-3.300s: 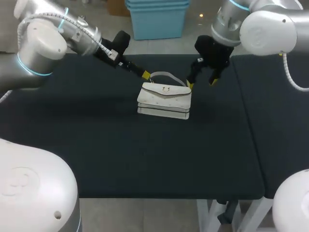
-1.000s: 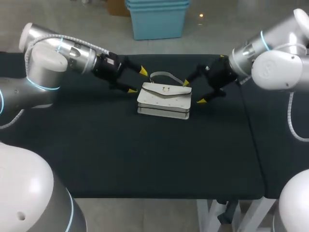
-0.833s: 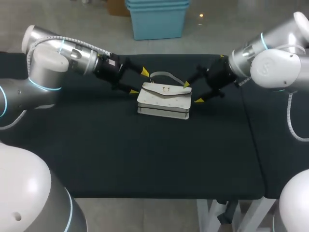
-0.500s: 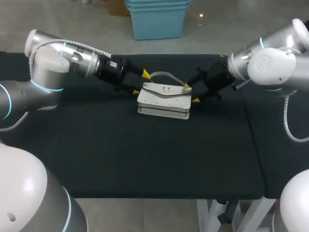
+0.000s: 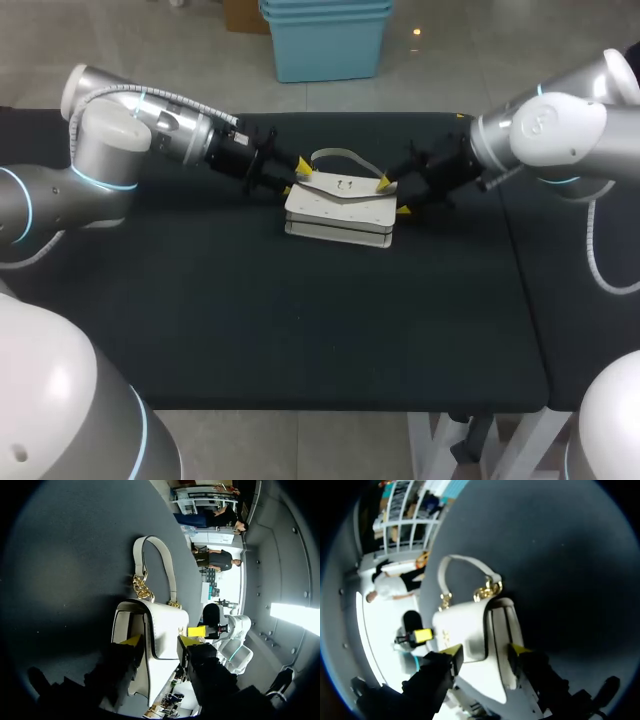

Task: Pick up the bag, open it, inspect its contents, close it, and place it on the opposite side

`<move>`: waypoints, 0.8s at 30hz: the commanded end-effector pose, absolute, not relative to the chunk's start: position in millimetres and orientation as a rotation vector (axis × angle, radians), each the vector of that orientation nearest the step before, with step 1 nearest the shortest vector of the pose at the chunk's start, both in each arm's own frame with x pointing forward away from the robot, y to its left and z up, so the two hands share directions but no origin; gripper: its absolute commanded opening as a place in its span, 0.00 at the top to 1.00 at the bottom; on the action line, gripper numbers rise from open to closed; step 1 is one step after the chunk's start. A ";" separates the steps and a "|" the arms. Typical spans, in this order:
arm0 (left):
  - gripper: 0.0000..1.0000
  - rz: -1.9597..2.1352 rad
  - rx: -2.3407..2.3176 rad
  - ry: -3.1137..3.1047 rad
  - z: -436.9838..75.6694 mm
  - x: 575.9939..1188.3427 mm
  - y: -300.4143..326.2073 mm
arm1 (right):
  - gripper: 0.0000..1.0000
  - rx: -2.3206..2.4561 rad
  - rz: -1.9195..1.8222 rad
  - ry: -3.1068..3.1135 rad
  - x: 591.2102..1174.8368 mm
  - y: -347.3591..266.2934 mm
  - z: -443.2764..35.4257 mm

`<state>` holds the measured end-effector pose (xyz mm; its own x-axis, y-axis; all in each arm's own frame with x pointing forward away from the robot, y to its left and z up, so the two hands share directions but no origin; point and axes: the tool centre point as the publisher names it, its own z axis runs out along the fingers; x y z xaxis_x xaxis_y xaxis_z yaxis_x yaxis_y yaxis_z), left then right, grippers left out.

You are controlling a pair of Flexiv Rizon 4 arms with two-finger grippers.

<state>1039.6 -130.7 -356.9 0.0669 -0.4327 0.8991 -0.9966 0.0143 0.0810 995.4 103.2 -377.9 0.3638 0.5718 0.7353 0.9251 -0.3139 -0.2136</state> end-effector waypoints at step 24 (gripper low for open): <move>1.00 0.906 1.498 -1.477 -372.4 1043.9 -131.3 | 1.00 -1.972 -0.787 -1.219 1000.9 107.1 -385.3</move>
